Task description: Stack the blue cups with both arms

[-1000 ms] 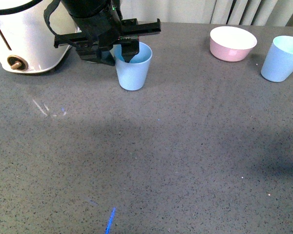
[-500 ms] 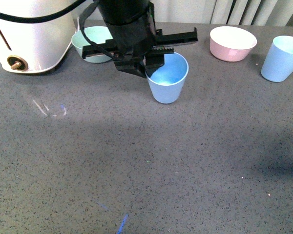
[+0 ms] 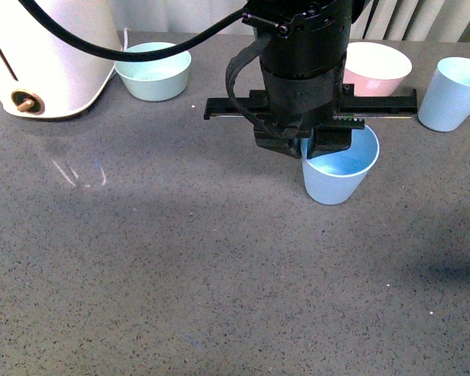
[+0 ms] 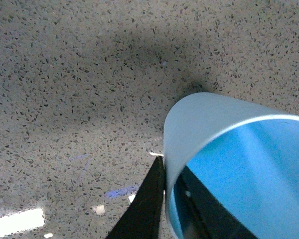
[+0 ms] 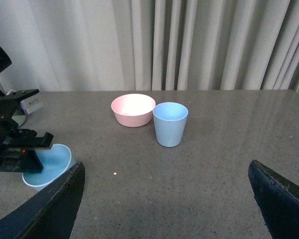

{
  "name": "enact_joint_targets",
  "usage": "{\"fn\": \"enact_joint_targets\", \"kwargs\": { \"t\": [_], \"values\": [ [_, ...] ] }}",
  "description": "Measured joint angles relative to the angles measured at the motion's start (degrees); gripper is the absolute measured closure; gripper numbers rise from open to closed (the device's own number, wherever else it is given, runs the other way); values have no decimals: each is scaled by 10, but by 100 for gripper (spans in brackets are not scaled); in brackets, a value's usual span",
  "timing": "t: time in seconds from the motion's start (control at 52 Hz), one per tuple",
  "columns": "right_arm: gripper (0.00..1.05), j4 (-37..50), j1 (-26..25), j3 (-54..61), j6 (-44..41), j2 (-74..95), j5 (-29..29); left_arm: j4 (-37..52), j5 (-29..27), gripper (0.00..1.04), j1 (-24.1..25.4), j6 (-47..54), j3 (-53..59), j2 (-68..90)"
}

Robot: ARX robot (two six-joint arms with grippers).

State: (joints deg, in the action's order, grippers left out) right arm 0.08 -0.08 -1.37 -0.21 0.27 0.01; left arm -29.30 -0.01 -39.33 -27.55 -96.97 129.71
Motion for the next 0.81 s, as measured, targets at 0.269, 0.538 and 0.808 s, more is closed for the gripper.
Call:
{"fn": "enact_joint_targets", "kwargs": {
  "t": [0.269,0.538,0.808],
  "values": [
    [9,0,0,0,0,0,0,15,3,41,4,-2,-5,1],
    [9,0,0,0,0,0,0,36,2,9,28,-7,12,-35],
    [9,0,0,0,0,0,0,115,11,9,70,-43,109,-154]
  ]
}}
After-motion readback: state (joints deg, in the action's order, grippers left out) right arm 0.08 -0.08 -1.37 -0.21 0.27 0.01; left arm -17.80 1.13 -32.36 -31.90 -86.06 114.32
